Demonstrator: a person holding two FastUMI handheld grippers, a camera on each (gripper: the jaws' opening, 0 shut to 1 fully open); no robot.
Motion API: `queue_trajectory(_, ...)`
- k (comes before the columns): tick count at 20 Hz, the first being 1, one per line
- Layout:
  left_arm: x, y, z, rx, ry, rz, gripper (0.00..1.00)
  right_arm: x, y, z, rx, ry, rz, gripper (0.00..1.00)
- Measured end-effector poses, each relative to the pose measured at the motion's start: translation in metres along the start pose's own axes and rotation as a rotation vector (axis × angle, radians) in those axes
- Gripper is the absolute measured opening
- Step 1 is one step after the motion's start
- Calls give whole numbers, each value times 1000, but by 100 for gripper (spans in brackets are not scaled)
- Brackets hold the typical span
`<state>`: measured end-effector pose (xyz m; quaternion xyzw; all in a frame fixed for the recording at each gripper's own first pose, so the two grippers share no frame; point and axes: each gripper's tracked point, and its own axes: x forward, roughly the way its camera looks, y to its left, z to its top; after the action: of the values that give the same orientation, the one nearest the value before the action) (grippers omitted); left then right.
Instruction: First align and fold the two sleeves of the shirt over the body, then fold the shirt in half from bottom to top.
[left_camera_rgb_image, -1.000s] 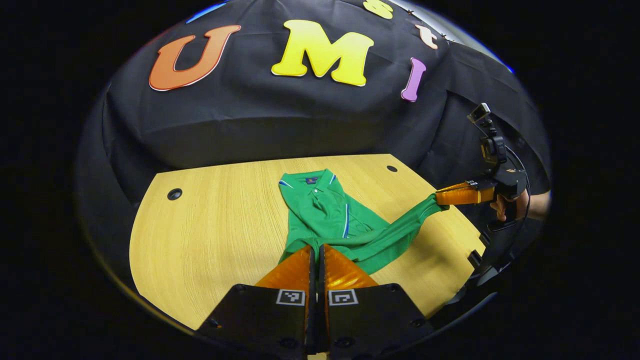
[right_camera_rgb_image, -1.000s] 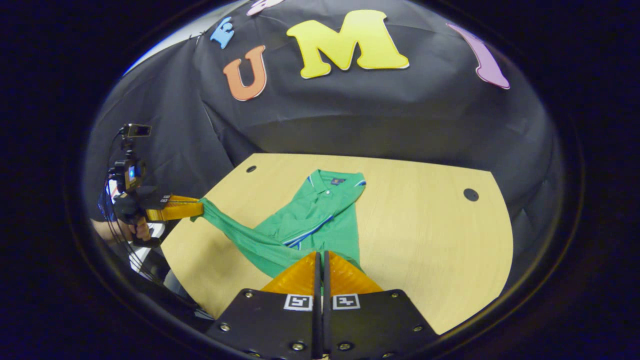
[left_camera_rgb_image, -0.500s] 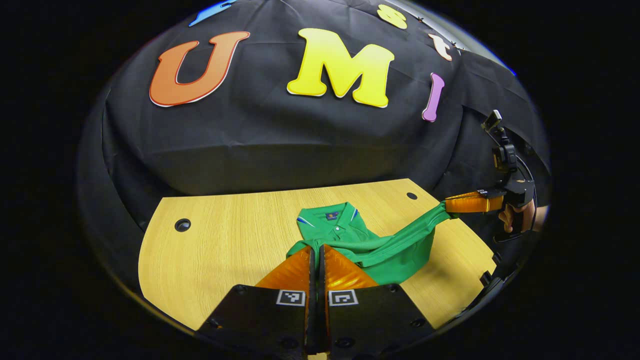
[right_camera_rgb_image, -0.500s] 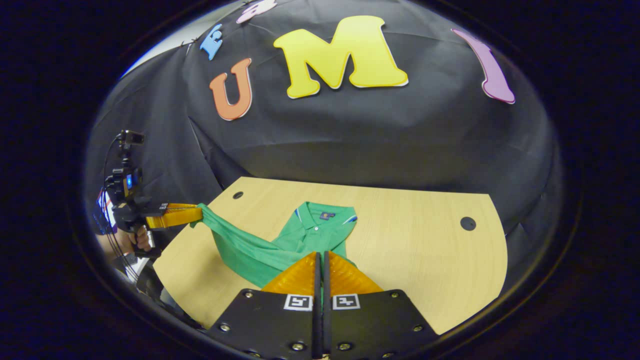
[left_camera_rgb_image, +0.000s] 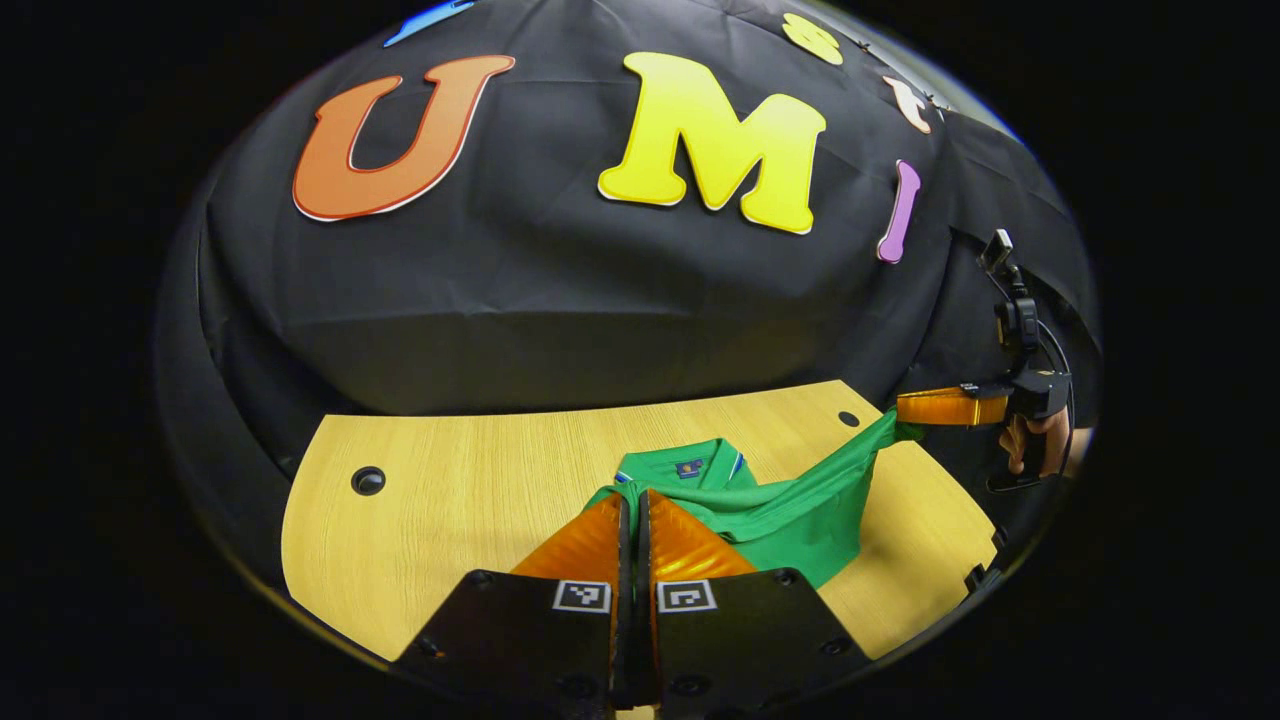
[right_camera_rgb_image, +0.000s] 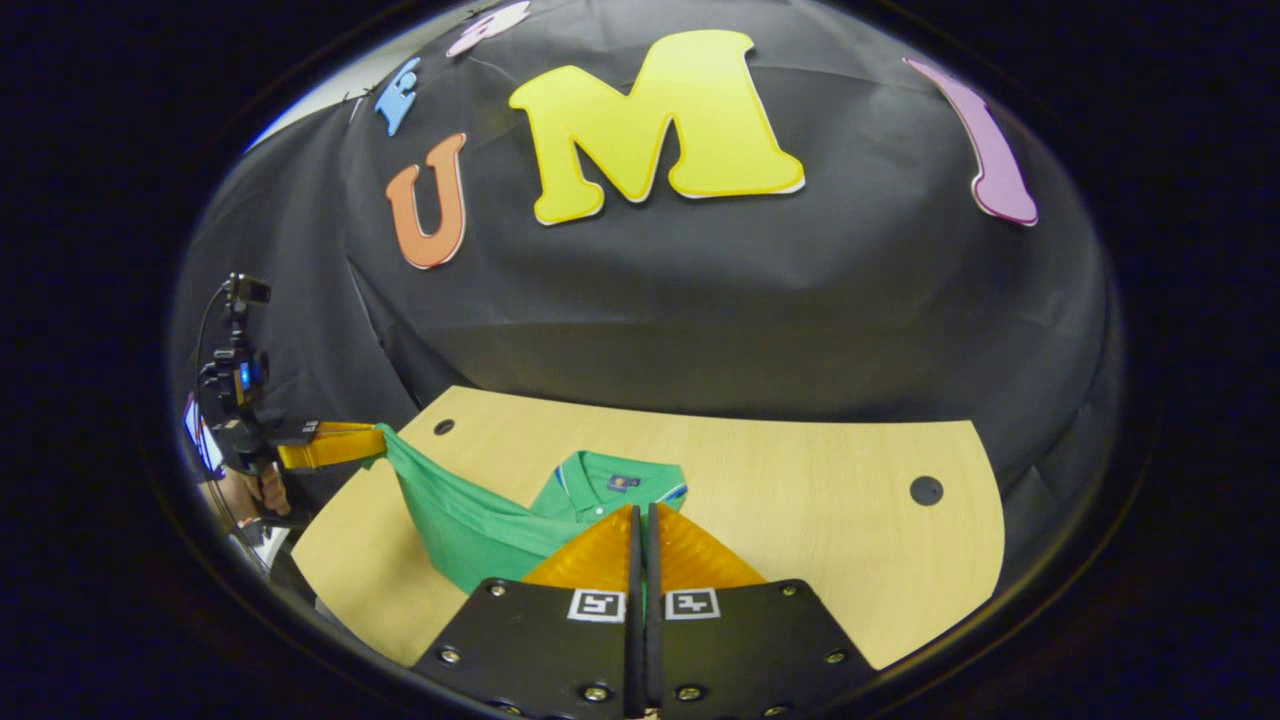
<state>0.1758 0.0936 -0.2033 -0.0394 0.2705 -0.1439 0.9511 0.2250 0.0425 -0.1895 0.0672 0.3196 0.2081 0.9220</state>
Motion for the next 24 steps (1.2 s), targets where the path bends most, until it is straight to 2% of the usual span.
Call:
queue_trajectory(8,69,27,4,40,-17,27,3,70,-25,1,15,27,-23,0)
queue_trajectory(11,110,53,-23,34,15,70,3,113,-50,-4,-5,29,-84,0)
queue_trajectory(14,146,69,-60,0,70,85,5,151,-75,-17,-61,34,-185,0)
queue_trajectory(15,151,73,-69,-4,88,96,9,155,-80,-20,-91,35,-218,1)
queue_trajectory(16,156,73,-77,-13,104,94,2,154,-83,-19,-127,32,-244,1)
queue_trajectory(17,157,70,-79,-29,112,95,37,159,-86,-23,-159,25,-269,18)
queue_trajectory(18,156,69,-75,-43,100,101,72,157,-87,-21,-162,17,-286,24)
queue_trajectory(20,147,71,-59,-64,49,147,100,146,-88,-23,-136,0,-327,75)
queue_trajectory(21,135,73,-51,-63,29,177,99,133,-88,-21,-116,-16,-353,91)
queue_trajectory(24,105,73,-22,-57,-28,261,99,100,-81,-9,-83,-64,-370,93)
